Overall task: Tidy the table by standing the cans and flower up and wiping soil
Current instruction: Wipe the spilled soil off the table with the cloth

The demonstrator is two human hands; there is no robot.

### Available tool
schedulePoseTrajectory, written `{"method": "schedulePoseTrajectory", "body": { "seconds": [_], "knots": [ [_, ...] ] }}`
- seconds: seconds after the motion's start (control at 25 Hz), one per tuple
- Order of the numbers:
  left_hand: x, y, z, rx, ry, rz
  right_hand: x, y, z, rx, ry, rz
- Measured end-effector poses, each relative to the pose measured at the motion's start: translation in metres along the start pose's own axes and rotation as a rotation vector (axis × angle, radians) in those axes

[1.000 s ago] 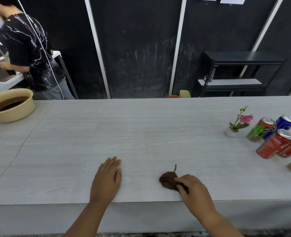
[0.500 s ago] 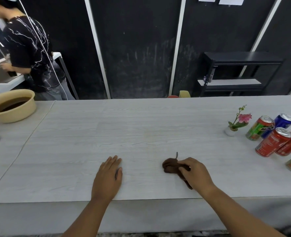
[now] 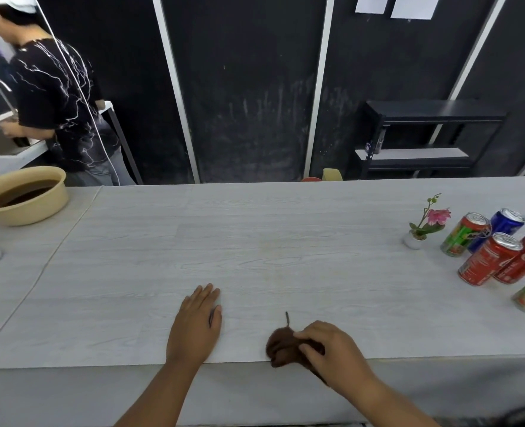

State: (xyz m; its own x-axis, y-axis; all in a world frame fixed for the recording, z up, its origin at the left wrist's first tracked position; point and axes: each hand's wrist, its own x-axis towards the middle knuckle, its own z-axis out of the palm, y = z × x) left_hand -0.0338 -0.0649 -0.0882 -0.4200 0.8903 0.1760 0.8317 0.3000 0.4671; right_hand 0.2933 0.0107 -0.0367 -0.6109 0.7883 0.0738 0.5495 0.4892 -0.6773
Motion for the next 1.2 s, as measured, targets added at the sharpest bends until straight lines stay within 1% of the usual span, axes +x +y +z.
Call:
{"method": "schedulePoseTrajectory", "body": {
  "seconds": [0.12, 0.2, 0.28, 0.32, 0.36, 0.56, 0.64, 0.72, 0.76, 0.88, 0.96, 1.08, 1.2],
  "knots": [
    [-0.001, 0.0, 0.001, -0.004, -0.002, 0.002, 0.023, 0.008, -0.025, -0.019, 0.186, 0.038],
    [-0.001, 0.0, 0.0, -0.003, 0.001, 0.008, 0.035, 0.015, -0.036, -0.058, 0.232, 0.095],
    [-0.001, 0.0, 0.0, -0.002, 0.006, 0.01, 0.036, 0.022, -0.033, -0.106, 0.191, 0.163],
    [-0.001, -0.001, 0.001, -0.001, 0.004, 0.009, 0.033, 0.023, -0.027, -0.127, 0.164, 0.167],
    [-0.001, -0.001, 0.001, 0.002, 0.001, 0.008, 0.027, 0.022, -0.019, -0.143, 0.144, 0.144],
    [-0.001, 0.0, 0.001, 0.02, -0.01, 0.002, -0.012, -0.003, 0.012, -0.156, 0.024, -0.079],
    [-0.002, -0.001, 0.001, 0.025, -0.017, 0.003, -0.021, -0.011, 0.016, -0.112, -0.047, -0.107],
    [-0.003, -0.002, 0.002, 0.032, -0.027, 0.005, -0.016, -0.015, 0.013, -0.058, -0.1, -0.084],
    [-0.003, -0.002, 0.002, 0.037, -0.033, 0.004, -0.01, -0.017, 0.009, -0.035, -0.079, -0.063],
    [-0.003, -0.001, 0.002, 0.049, -0.044, -0.006, 0.026, -0.02, -0.003, -0.019, 0.075, -0.011],
    [-0.003, -0.001, 0.002, 0.055, -0.044, -0.01, 0.054, -0.021, -0.006, -0.018, 0.108, 0.018],
    [-0.005, 0.0, 0.002, 0.053, -0.039, -0.005, 0.08, -0.017, 0.001, -0.02, 0.057, 0.09],
    [-0.006, 0.001, 0.002, 0.031, -0.036, -0.011, 0.074, -0.009, 0.013, -0.031, -0.033, 0.099]
  ]
}}
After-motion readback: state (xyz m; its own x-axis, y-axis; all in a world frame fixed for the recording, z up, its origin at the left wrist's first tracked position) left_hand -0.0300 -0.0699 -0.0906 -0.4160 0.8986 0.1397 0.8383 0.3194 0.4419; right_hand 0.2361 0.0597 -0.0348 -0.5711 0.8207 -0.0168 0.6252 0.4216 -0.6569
